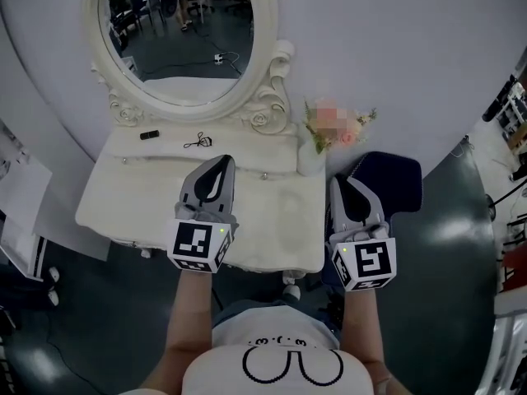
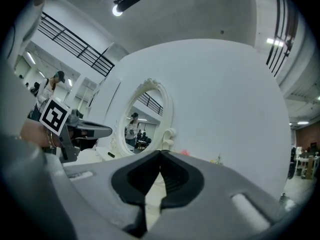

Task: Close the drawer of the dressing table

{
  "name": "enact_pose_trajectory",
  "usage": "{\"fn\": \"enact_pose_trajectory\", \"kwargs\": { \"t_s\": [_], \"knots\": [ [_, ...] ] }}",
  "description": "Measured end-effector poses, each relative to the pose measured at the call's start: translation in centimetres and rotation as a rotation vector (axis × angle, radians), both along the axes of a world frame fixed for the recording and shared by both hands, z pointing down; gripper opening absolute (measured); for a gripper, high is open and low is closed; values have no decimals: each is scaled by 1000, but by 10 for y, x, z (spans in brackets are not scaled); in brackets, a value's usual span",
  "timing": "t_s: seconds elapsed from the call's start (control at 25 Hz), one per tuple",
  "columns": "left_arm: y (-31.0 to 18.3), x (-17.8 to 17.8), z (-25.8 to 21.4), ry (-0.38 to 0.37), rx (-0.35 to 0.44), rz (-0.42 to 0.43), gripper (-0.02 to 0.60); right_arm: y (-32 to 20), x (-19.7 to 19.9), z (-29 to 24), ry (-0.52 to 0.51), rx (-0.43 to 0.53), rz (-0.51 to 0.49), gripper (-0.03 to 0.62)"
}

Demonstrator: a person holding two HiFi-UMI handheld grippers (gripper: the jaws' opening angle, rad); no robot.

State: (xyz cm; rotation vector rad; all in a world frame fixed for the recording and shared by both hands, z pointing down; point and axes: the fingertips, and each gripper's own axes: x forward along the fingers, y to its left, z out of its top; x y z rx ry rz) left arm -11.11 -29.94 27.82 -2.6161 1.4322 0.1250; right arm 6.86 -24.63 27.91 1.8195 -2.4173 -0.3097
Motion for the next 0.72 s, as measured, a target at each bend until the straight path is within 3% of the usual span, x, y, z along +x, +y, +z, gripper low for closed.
{"fn": "enact_pose_trajectory", "kwargs": {
  "t_s": [0.72],
  "knots": [
    [-15,2,-8,-2,31,22,-3,-15,-2,-4,24,6,9,3]
  ]
}}
